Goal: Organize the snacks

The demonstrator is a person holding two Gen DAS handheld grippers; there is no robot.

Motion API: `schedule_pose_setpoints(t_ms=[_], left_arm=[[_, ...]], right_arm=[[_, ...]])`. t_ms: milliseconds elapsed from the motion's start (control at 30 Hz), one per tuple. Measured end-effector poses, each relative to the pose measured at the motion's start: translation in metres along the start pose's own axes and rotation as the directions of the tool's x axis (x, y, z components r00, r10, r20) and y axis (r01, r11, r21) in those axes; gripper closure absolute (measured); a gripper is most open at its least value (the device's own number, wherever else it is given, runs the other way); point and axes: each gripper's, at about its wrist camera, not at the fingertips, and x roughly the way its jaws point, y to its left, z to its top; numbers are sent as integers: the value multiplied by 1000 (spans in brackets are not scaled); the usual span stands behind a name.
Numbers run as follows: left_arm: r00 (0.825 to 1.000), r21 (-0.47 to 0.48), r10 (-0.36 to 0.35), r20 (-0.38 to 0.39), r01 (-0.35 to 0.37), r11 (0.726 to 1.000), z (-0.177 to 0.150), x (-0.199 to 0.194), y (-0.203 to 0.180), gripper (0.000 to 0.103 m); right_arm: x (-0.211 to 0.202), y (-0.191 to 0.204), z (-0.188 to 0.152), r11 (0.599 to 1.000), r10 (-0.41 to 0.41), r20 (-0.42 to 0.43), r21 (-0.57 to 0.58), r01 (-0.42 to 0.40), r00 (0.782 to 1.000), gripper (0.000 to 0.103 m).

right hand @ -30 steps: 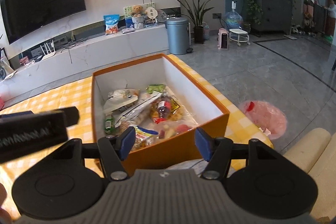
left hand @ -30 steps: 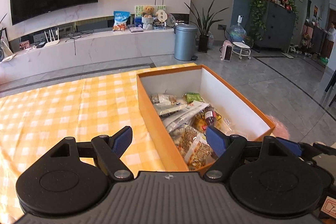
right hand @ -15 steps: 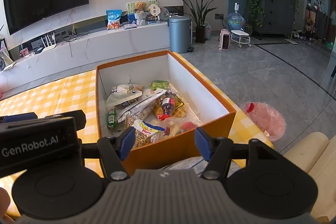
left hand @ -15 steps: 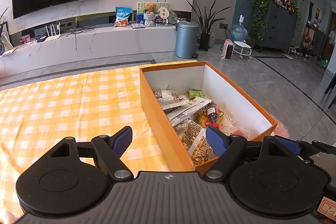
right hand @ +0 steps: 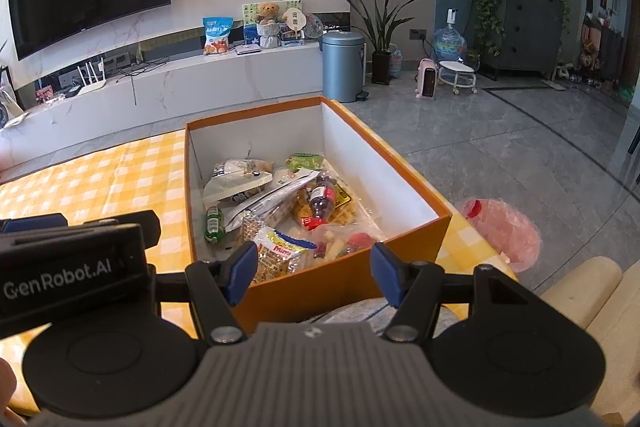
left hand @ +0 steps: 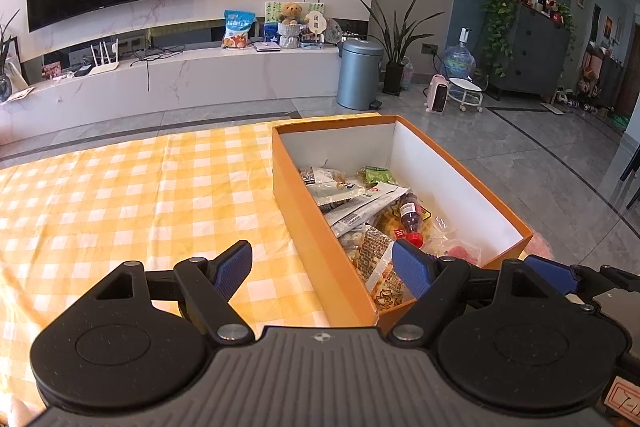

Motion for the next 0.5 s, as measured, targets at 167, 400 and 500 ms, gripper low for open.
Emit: schedule_pose_setpoints(t_ms=[167,400,500], left_arm=[[1000,16,21,-5,-21,1000,-1,0,-3,10],[1000,2,17,-13,-17,1000,-3,-1,-2,10],[1000,1,15,-12,-15,1000,-3,-2,-2,10]], right_arm=[[2,1,-2,1000,-3,-10,-1,3,1000,41],[1,2,-2,1000,-10,-9,-2,10,1000,41],[1,2,-2,1000,-11,-7,-1,11,1000,41]])
